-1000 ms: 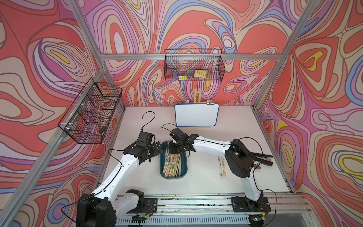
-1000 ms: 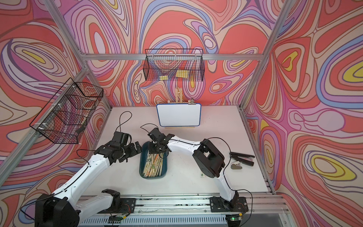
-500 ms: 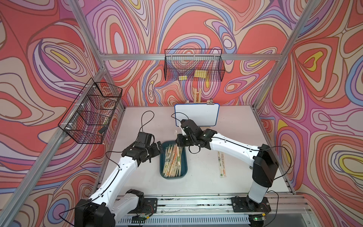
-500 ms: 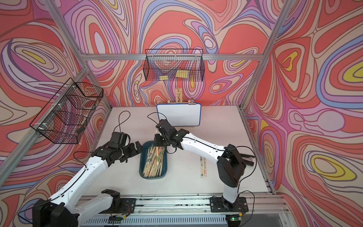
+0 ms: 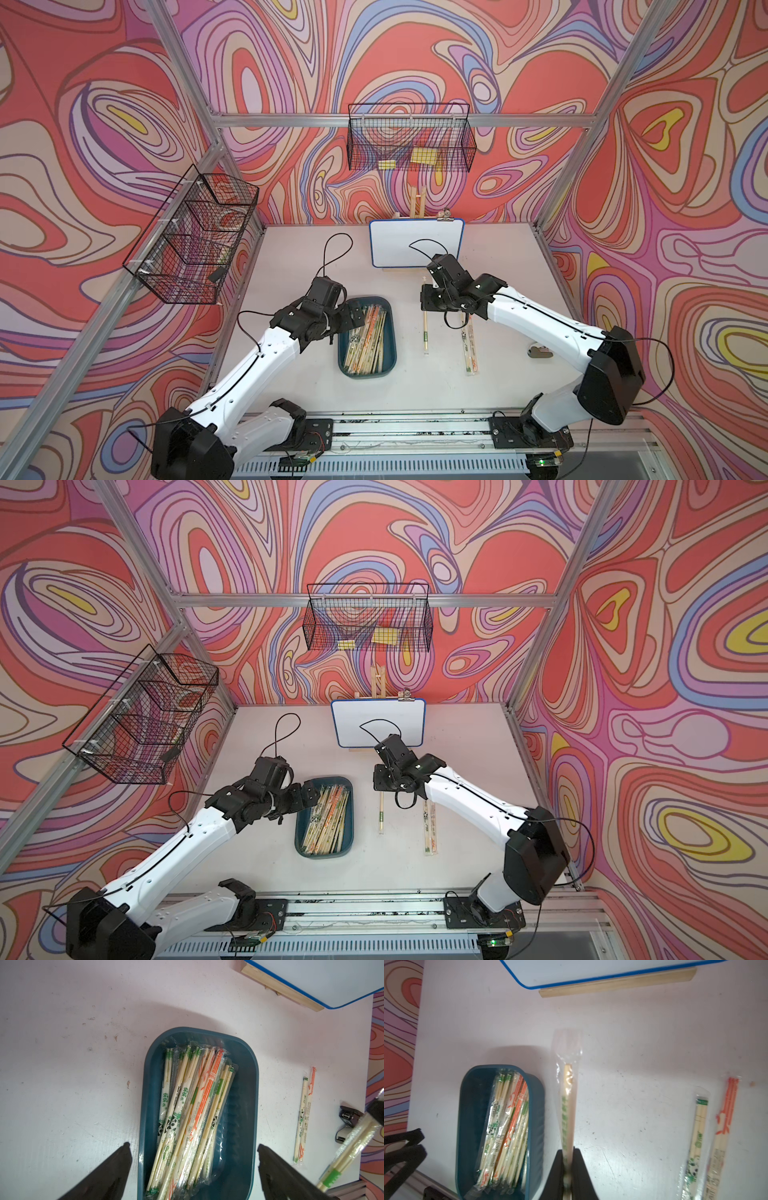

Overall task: Take the paired disposable chopsticks out of the storage box
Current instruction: Place the paired disposable chopsticks at the center of the board.

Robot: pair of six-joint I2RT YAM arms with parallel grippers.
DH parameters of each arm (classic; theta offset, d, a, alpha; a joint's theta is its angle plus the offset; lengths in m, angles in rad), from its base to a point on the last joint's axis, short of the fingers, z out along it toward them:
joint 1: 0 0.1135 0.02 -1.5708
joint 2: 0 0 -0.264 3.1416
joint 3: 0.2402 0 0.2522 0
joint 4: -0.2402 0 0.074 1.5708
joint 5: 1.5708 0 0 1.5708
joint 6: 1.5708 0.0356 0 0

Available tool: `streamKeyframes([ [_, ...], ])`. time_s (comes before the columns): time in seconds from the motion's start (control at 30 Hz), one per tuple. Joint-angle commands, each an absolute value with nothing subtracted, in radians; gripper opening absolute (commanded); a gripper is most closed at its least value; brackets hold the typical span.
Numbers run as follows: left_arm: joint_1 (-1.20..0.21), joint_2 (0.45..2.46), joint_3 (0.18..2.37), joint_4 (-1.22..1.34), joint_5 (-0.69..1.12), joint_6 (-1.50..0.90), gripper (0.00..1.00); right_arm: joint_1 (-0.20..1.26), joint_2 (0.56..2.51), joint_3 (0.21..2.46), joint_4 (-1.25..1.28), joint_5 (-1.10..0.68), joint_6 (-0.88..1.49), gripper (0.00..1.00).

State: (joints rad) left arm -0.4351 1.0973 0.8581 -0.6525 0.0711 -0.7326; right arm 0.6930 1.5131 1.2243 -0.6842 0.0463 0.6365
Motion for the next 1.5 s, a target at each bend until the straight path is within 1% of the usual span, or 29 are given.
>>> streamKeyframes([
  [0.0, -0.446, 1.109, 0.893, -0.674, 0.033, -0.74, 1.0, 0.679, 1.479, 1.193, -0.76, 0.119, 0.611, 0.02],
  [0.57, -0.475, 1.125, 0.905, -0.68, 0.006, -0.729, 1.0, 0.663, 1.553, 1.142, -0.897, 0.294, 0.587, 0.02],
  [0.9, -0.481, 1.129, 0.902, -0.673, 0.004, -0.738, 1.0, 0.655, 1.641, 1.108, -0.862, 0.299, 0.594, 0.03],
  [1.17, -0.482, 1.129, 0.893, -0.669, 0.002, -0.739, 1.0, 0.648, 1.71, 1.105, -0.862, 0.338, 0.606, 0.03],
  [1.37, -0.483, 1.132, 0.889, -0.663, 0.006, -0.741, 1.0, 0.641, 1.736, 1.102, -0.852, 0.345, 0.607, 0.04],
  [1.47, -0.483, 1.128, 0.886, -0.661, 0.004, -0.742, 1.0, 0.64, 1.746, 1.104, -0.844, 0.344, 0.606, 0.07],
])
